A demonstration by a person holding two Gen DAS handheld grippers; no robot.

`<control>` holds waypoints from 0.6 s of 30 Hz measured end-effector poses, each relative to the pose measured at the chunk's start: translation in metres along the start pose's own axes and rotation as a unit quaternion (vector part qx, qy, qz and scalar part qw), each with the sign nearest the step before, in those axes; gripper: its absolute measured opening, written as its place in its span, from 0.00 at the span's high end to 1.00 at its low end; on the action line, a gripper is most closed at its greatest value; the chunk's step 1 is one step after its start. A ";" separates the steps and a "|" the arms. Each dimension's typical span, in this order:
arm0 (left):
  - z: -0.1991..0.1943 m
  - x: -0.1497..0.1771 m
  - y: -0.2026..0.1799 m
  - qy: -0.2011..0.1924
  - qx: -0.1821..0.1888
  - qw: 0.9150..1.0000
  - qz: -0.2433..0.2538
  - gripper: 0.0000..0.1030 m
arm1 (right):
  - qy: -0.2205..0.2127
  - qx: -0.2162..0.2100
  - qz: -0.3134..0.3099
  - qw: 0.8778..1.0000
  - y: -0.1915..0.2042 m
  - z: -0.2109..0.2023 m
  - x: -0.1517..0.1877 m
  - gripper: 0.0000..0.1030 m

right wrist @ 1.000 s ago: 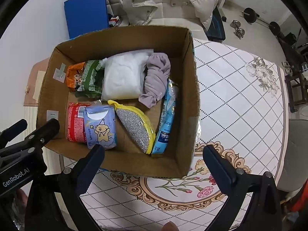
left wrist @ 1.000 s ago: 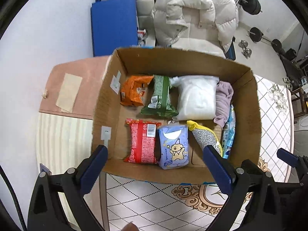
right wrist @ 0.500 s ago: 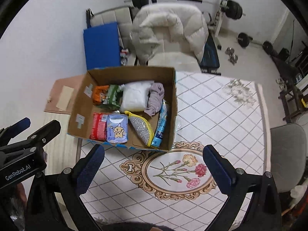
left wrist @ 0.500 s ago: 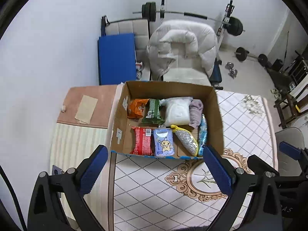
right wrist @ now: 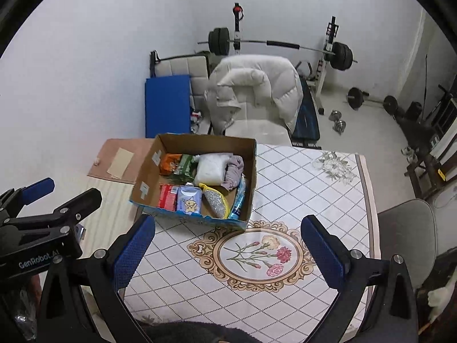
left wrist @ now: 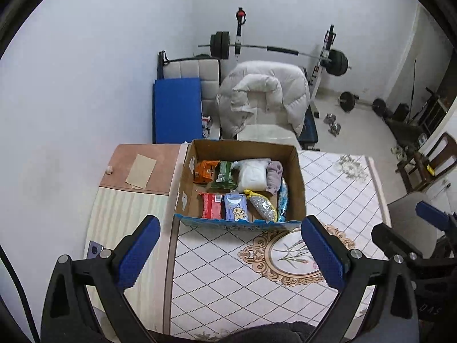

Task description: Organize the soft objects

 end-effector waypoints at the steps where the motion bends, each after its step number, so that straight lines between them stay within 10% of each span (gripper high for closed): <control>1: -0.004 0.002 0.001 -0.003 0.003 1.000 -0.002 0.02 | -0.005 0.001 -0.003 1.000 0.002 -0.007 0.003 0.00; 18: -0.021 0.009 0.008 -0.035 -0.030 0.999 -0.008 0.02 | -0.040 0.044 0.006 0.998 -0.003 -0.034 0.005 0.00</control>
Point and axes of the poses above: each gripper's, at about its wrist camera, not at the fingertips, and z roughly the way its jaws point, y to its left, x to its underside, the point moved 8 cm from there along z, roughly the way its jaws point, and after that the axes turned 14 degrees about y, right-handed, at the moved point
